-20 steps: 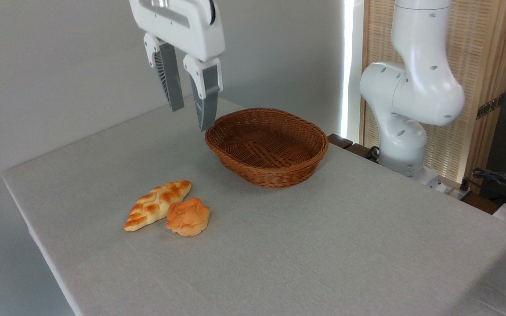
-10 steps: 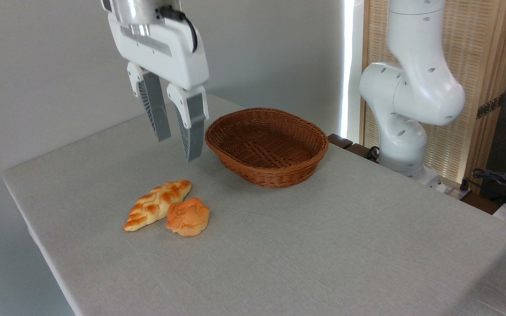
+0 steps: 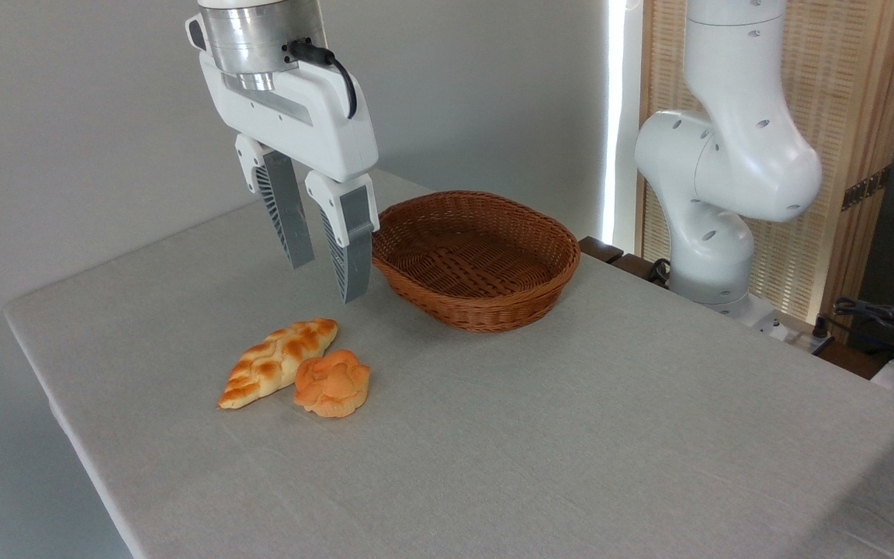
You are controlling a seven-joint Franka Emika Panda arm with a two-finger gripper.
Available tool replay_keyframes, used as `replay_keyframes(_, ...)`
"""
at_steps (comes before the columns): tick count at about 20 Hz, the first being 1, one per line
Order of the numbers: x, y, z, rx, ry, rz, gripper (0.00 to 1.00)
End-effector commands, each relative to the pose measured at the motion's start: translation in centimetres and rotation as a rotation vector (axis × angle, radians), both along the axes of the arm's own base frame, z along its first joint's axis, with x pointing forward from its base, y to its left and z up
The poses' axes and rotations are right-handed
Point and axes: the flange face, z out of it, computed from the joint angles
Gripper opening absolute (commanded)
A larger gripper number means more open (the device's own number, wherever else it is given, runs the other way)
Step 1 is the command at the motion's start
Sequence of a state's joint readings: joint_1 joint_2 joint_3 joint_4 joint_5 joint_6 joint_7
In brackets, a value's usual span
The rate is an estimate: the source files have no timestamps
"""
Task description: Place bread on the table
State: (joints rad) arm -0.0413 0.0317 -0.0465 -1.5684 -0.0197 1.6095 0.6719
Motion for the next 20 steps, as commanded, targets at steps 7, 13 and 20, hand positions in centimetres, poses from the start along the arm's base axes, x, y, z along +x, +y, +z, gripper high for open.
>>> replay_keyframes(7, -0.64, -0.54, 0.04, 0.051, -0.013, -0.008, 1.0)
replay_keyframes(13, -0.58, -0.51, -0.04, 0.046, -0.012, 0.031, 1.0)
replay_keyframes(20, -0.55, -0.28, 0.04, 0.043, -0.013, 0.028, 1.0)
